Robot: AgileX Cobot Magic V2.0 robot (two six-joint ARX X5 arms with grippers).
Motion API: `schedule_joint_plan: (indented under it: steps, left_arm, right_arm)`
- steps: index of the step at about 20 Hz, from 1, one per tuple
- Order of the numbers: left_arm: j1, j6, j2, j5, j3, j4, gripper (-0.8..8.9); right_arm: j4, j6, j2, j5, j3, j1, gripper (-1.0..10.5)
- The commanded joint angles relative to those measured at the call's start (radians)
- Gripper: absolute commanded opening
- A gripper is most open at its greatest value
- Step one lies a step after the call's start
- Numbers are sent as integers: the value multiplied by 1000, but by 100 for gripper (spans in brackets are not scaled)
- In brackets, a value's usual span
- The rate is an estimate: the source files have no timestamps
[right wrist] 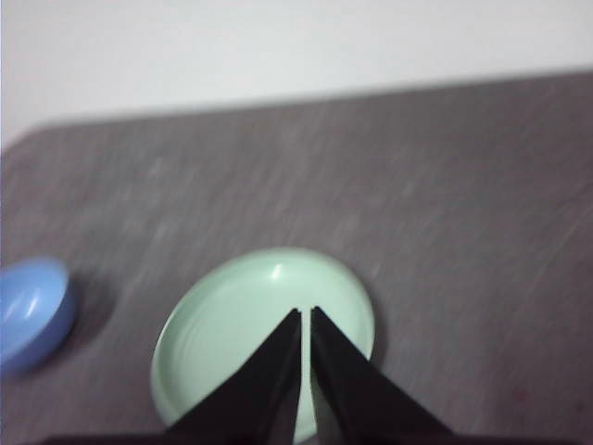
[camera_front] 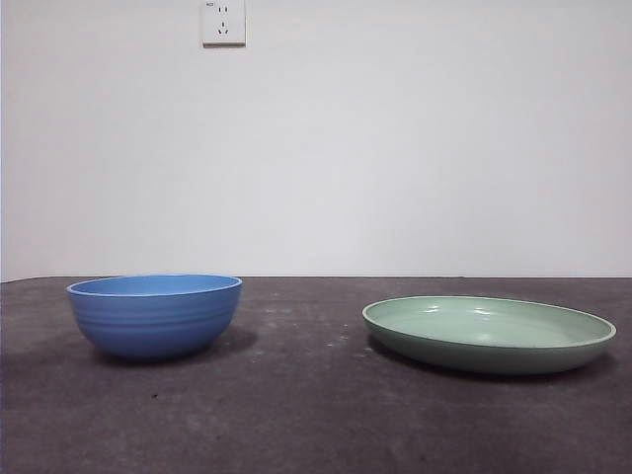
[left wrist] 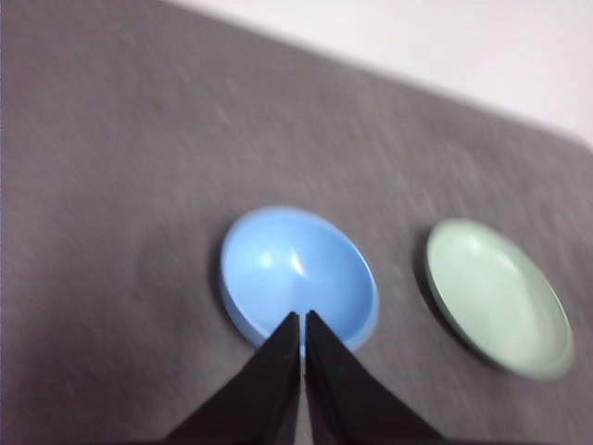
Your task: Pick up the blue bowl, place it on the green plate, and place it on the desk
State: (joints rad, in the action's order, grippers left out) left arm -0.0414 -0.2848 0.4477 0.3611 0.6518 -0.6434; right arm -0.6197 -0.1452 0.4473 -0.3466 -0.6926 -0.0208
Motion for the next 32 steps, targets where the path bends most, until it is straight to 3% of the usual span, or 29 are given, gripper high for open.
schedule_joint_plan:
  steps: [1, 7, 18, 20, 22, 24, 32]
  left_arm:
    - [2, 104, 77, 61, 66, -63, 9]
    - [-4, 217, 188, 138, 130, -195, 9]
    - [-16, 221, 199, 138, 131, -201, 13]
    - [-16, 221, 199, 137, 131, -201, 107]
    - [-16, 220, 199, 138, 131, -201, 302]
    - [-16, 220, 199, 137, 131, -201, 413]
    - [-16, 207, 235, 134, 139, -185, 406]
  right_arm:
    - [-98, 100, 78, -51, -76, -1, 8]
    - [-275, 185, 197, -103, -169, 10, 8]
    - [-347, 204, 231, -102, -175, 55, 15]
    - [-347, 184, 231, -102, -175, 55, 161]
    - [-347, 156, 231, -102, -175, 55, 362]
    - [-346, 154, 231, -102, -175, 55, 370]
    - [-347, 147, 231, -102, -175, 55, 370]
